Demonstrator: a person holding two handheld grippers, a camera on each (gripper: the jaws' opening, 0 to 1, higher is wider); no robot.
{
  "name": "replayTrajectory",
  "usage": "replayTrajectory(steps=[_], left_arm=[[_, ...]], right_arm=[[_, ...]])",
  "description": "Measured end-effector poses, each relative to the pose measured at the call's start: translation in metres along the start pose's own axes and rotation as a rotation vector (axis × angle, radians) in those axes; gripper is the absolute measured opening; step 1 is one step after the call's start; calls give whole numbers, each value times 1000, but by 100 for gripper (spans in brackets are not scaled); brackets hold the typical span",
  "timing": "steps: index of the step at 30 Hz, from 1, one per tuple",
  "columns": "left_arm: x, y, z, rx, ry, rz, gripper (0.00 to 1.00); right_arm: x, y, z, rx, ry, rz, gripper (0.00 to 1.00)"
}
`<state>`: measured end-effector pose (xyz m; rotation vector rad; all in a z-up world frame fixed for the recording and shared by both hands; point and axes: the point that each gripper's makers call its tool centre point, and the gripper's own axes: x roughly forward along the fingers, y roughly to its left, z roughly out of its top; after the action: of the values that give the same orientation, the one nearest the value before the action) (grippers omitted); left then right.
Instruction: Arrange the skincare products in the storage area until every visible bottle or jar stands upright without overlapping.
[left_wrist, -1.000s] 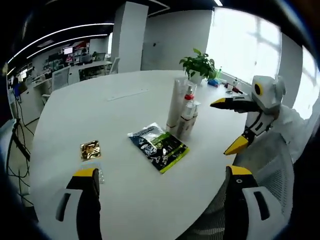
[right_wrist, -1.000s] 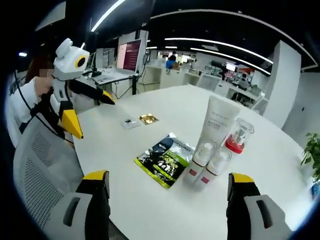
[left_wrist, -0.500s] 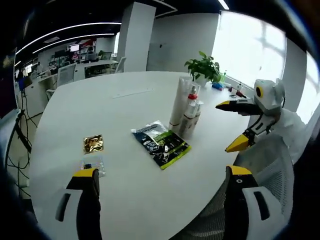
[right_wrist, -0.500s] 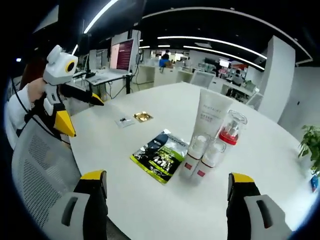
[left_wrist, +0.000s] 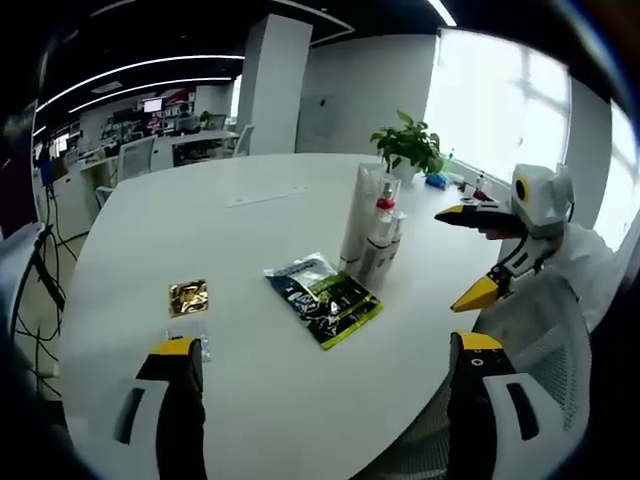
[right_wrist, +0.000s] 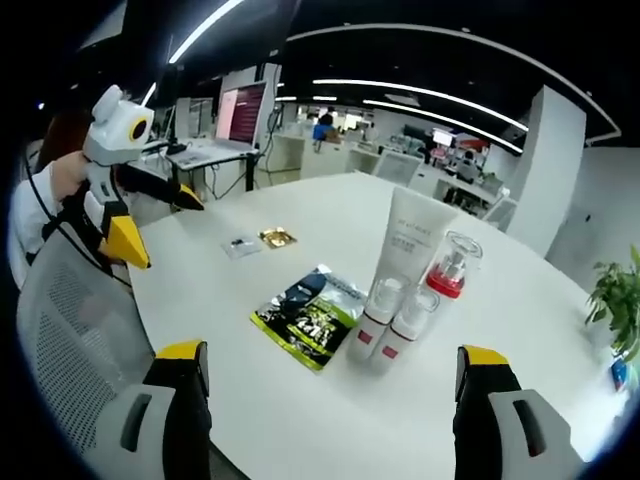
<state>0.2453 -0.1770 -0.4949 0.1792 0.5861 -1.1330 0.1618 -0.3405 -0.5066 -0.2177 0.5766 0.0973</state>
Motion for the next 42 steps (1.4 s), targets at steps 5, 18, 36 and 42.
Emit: replayTrajectory(steps=[5,18,36,42], left_arm=[[0,-2,0,23,2,3,98],[0,2,-5,36,11,20,99],[-1,15,-13,18,42,15,99],[-1,22,-13,13,45,9,98]], right_arm=[[0,1,-1,-8,1,1,100],[2,9,4,-38,-6,31,100],[13,33,20,-62,-27,87,100],[17,40,24,-62,-29,93,100]])
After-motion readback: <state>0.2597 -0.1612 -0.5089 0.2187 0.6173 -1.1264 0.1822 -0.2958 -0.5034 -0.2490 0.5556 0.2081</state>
